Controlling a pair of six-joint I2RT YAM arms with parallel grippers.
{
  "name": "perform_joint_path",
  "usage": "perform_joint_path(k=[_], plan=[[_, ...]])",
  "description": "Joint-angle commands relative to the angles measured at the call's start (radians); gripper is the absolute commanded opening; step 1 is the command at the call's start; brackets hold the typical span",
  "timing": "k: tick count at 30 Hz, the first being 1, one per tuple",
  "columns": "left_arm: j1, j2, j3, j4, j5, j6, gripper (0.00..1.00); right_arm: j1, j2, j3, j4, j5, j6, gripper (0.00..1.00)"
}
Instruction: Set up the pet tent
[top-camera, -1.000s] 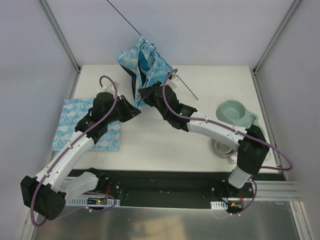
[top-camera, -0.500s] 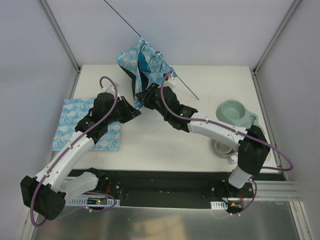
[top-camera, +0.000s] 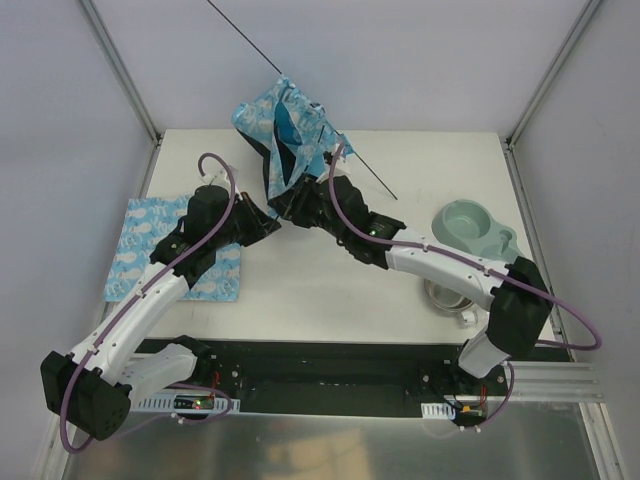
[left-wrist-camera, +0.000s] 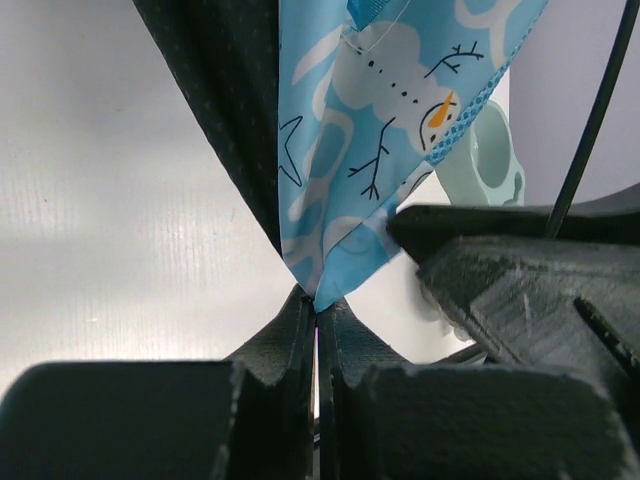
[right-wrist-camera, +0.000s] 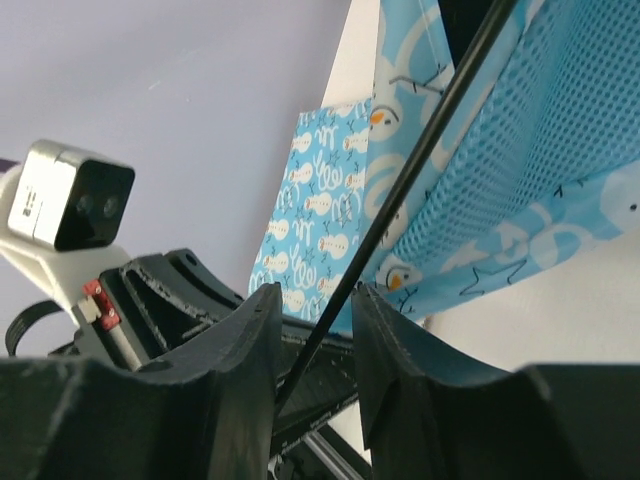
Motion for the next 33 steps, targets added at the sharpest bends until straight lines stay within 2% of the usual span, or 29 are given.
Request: perform_joint_path(k=[1,4,6,11,15,28,33], plan=[[-0.004,-0.001,0.025,0.025,-0.056,0.020,0.00,0.006,-0.069,-0.042,0.009,-0.061,-0.001,0.40],[-0.004,-0.001,0.023,0.022,-0.059,0.018,0.00,0.006,-0.088,-0.068,0.030,-0.090,0.002,0.37],[-0.006,0.001,0.020,0.024,-0.062,0.020,0.00,0.006,-0.089,-0.071,0.033,-0.107,0.003,0.31],[-0.004,0.004,0.023,0.022,-0.056,0.032,0.00,0.006,-0.083,-0.084,0.045,-0.131,0.013,0.00],[-0.004,-0.005,0.017,0.022,-0.042,0.064,0.00,0.003,-0.084,-0.094,0.061,-0.078,0.017,0.00],[-0.006,-0.090,-0.069,0.038,0.063,0.270,0.00,-0.048,-0.098,-0.102,0.332,0.030,0.089,0.00],[-0.004,-0.137,-0.098,0.042,0.057,0.354,0.00,-0.077,-0.071,-0.084,0.374,0.042,0.106,0.00]])
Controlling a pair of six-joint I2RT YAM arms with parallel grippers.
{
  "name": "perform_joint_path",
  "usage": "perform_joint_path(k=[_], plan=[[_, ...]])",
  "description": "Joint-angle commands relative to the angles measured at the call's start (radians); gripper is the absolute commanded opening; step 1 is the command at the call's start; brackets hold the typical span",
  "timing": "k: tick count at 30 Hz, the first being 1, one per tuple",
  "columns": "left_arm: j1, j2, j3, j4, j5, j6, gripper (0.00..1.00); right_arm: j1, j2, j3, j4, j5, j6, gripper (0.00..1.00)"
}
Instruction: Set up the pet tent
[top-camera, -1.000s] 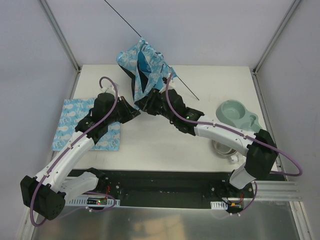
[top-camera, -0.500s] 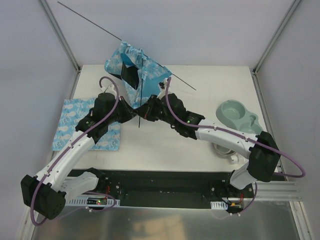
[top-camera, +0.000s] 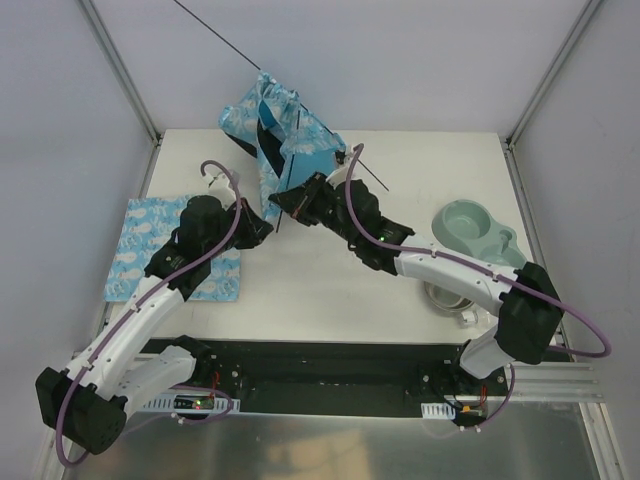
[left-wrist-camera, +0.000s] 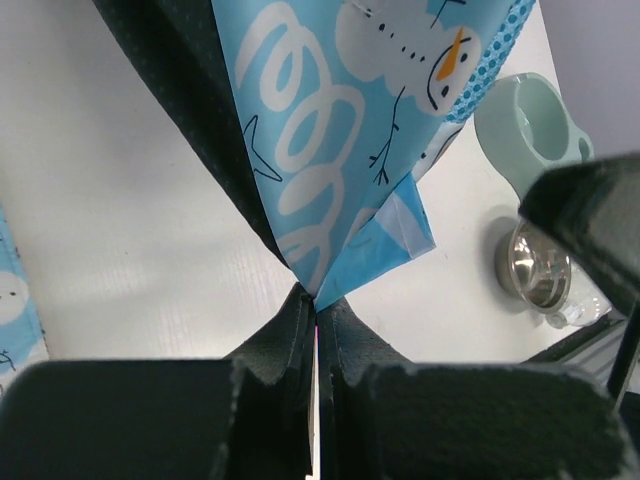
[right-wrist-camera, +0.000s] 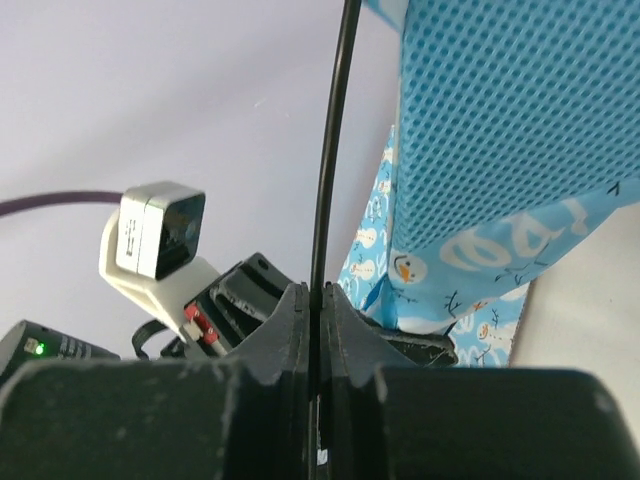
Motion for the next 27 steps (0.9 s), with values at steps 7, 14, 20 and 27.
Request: perform_joint_path(k=[7,14,20,27], plan=[[-0.002,-0.055,-0.033,-0.006,0.157,0.137,0.00,-0.098,0.046,0.080,0.170,0.184,-0.048,0.00],[-0.001,-0.044,-0.026,-0.008,0.190,0.134,0.00,-0.100,0.097,0.122,0.211,0.259,-0.049,0.00],[-0.001,-0.043,-0.036,-0.008,0.224,0.128,0.00,-0.104,0.125,0.128,0.254,0.311,-0.059,0.00],[-0.001,-0.054,-0.053,-0.009,0.235,0.134,0.00,-0.126,0.137,0.120,0.276,0.347,-0.049,0.00]])
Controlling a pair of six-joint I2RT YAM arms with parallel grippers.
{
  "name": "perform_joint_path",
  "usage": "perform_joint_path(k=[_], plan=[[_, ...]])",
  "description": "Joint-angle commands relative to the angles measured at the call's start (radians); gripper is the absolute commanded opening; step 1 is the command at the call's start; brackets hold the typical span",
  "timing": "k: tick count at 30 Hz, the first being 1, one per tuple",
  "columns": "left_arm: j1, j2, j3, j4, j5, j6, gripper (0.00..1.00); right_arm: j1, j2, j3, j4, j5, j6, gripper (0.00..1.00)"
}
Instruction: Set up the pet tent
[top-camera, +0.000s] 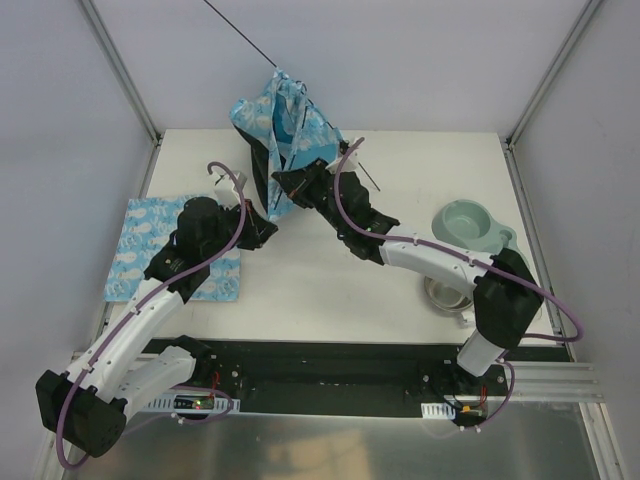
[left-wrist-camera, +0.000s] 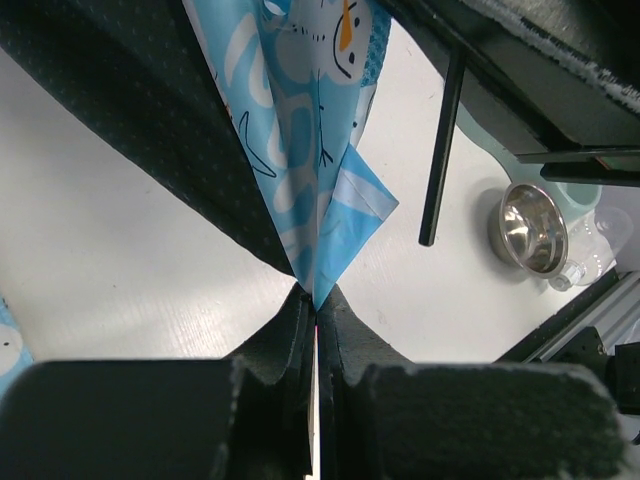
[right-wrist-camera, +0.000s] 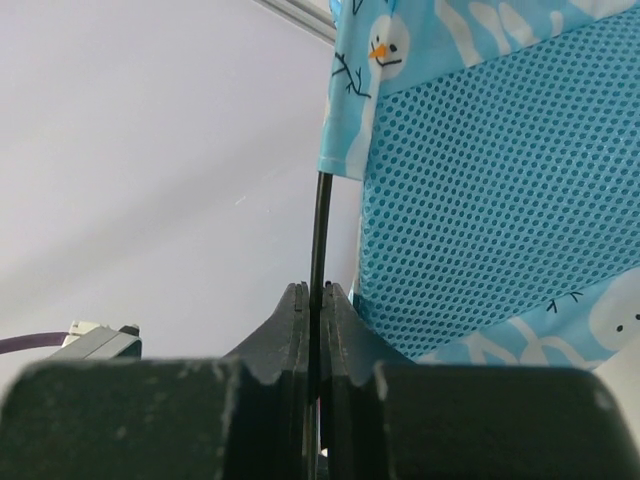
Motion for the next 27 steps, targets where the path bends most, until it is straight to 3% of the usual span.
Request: perform_joint_path(k=[1,27], plan=[[-0.007,-0.028,-0.027,-0.077,0.124,0.013,0.00,-0.084,0.008,0.056,0.145,0.199,-0.046,0.00],[-0.006,-0.034,-0.044,-0.082,0.130,0.042,0.00,-0.127,0.065,0.074,0.210,0.169,-0.128,0.00]])
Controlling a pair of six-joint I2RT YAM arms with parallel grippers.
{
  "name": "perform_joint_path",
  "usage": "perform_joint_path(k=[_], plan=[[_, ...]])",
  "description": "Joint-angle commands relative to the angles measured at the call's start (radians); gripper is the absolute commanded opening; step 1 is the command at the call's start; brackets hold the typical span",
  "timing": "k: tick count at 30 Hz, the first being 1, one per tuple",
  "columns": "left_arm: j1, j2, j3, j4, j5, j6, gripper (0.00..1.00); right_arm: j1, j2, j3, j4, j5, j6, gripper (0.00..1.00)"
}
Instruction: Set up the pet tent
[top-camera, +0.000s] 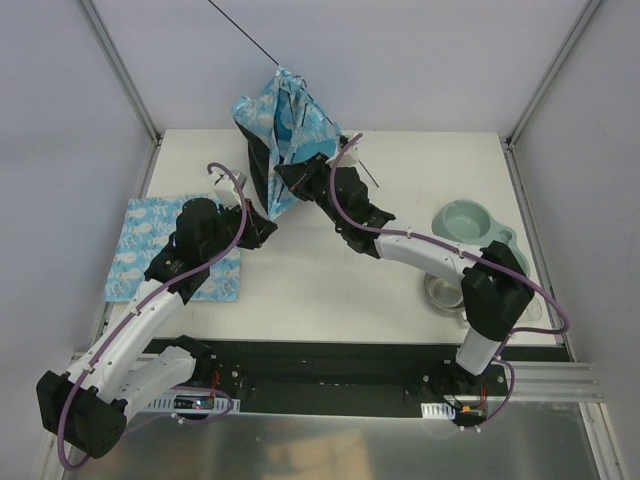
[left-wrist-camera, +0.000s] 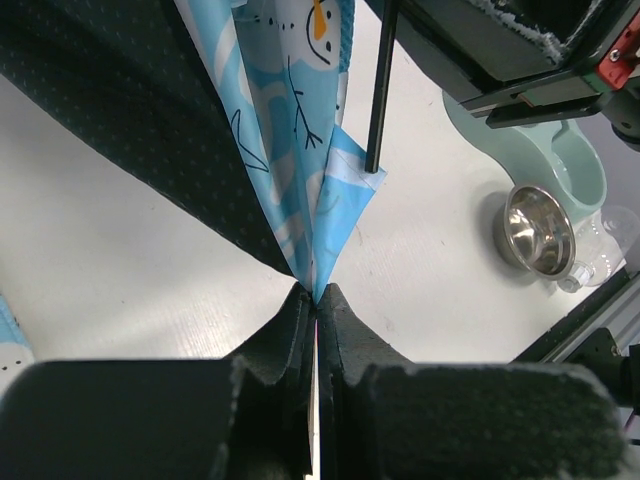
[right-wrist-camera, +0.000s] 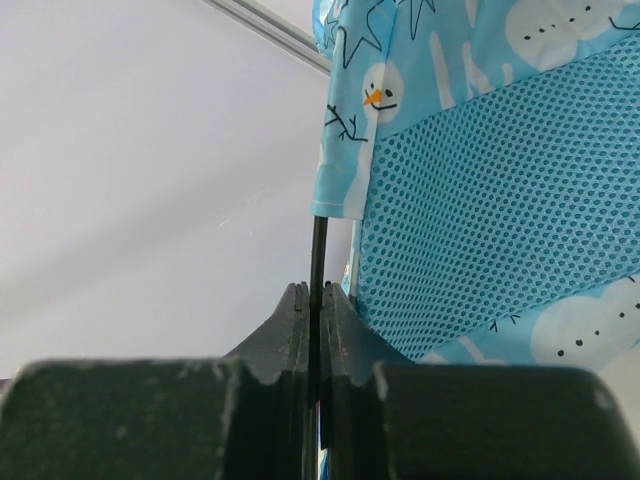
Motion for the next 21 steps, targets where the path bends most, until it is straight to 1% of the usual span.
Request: perform_joint_path(k=[1,5,9,12,21], plan=[[-0.011,-0.027,-0.023,-0.128,0.108,0.010,0.00,-0.088,-0.001,0.047,0.155,0.169,-0.089,0.00],[-0.005,-0.024,-0.023,-0.137,0.104,0.016,0.00,-0.093,-0.027,0.036,0.163,0.154,-0.117,0.00],[-0.002,-0.018,-0.020,-0.138,0.111,0.022,0.00,-0.121,-0.021,0.077,0.092,0.096,-0.102,0.00],[0.001,-0.012,-0.014,-0.143,0.114,0.026,0.00,-0.130,-0.014,0.085,0.089,0.063,-0.103,0.00],[0.009,0.008,0.002,-0.151,0.138,0.033,0.00,-0.128,0.007,0.080,0.124,0.078,-0.117,0.00]])
